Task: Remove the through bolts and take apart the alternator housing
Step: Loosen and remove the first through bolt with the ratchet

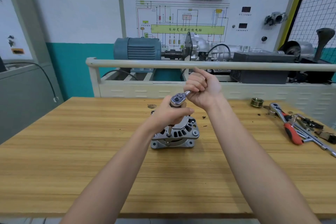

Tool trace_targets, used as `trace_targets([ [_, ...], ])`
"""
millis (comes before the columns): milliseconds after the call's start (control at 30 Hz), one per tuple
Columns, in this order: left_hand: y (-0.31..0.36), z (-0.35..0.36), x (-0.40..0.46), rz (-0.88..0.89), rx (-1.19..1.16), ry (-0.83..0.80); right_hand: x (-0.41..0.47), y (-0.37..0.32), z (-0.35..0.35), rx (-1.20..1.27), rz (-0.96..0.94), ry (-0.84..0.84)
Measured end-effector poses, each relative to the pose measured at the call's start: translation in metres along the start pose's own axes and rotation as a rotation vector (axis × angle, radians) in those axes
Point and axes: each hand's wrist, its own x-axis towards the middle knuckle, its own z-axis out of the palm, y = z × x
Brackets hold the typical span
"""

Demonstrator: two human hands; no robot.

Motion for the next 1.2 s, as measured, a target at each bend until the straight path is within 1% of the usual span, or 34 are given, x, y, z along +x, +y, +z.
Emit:
trace_targets([
  [67, -0.004, 0.005, 0.001, 0.015, 0.002, 0.072, -0.007, 0.005, -0.003, 0.071, -0.083, 0.012],
  [167, -0.006, 0.011, 0.0, 0.074, 0.005, 0.19, -0.029, 0.023, -0.005, 0.121, -0.344, 0.052],
  [267, -0.01, 0.016, 0.0, 0.126, -0.007, 0.306, -0.054, 0.049, -0.007, 0.087, -0.634, 0.067],
  [300, -0.011, 0.018, 0.001, 0.14, 0.001, 0.335, -0.061, 0.058, -0.008, 0.061, -0.696, 0.057],
  [367, -0.014, 0.019, 0.001, 0.148, 0.021, 0.367, -0.067, 0.068, -0.01, 0.011, -0.764, 0.024],
  [433, -0.014, 0.017, 0.0, 0.124, 0.014, 0.354, -0.066, 0.064, -0.011, -0.034, -0.746, -0.004],
  [467, -0.014, 0.015, -0.001, 0.108, 0.003, 0.322, -0.063, 0.057, -0.011, -0.053, -0.691, -0.025],
  [567, -0.01, 0.005, -0.007, 0.082, 0.032, 0.159, -0.046, 0.031, -0.008, -0.049, -0.397, -0.102],
  [667, -0.004, 0.0, -0.009, 0.045, 0.091, 0.045, -0.023, 0.011, -0.004, -0.044, -0.163, -0.092],
  [733, -0.002, 0.001, -0.007, 0.024, 0.046, 0.02, -0.011, 0.006, -0.001, -0.036, -0.089, -0.064],
  [767, -0.002, 0.002, -0.006, 0.016, 0.02, 0.035, -0.008, 0.006, 0.0, -0.024, -0.078, -0.05],
  [800, -0.004, 0.004, -0.005, 0.013, 0.0, 0.068, -0.008, 0.007, 0.0, -0.003, -0.089, -0.037],
  [867, -0.009, 0.009, -0.004, 0.036, -0.012, 0.165, -0.016, 0.013, 0.0, 0.056, -0.193, -0.008],
  [933, -0.013, 0.014, -0.003, 0.075, 0.0, 0.276, -0.03, 0.025, -0.003, 0.084, -0.376, 0.039],
  [1000, -0.017, 0.018, -0.001, 0.113, 0.024, 0.379, -0.046, 0.042, -0.005, 0.063, -0.567, 0.069],
  [1067, -0.019, 0.02, 0.0, 0.124, 0.031, 0.463, -0.06, 0.059, -0.007, 0.022, -0.697, 0.048],
  [1133, -0.02, 0.021, -0.001, 0.123, 0.022, 0.503, -0.065, 0.066, -0.008, -0.019, -0.731, 0.004],
  [1200, -0.02, 0.02, -0.003, 0.111, 0.025, 0.497, -0.062, 0.059, -0.006, -0.051, -0.674, -0.011],
])
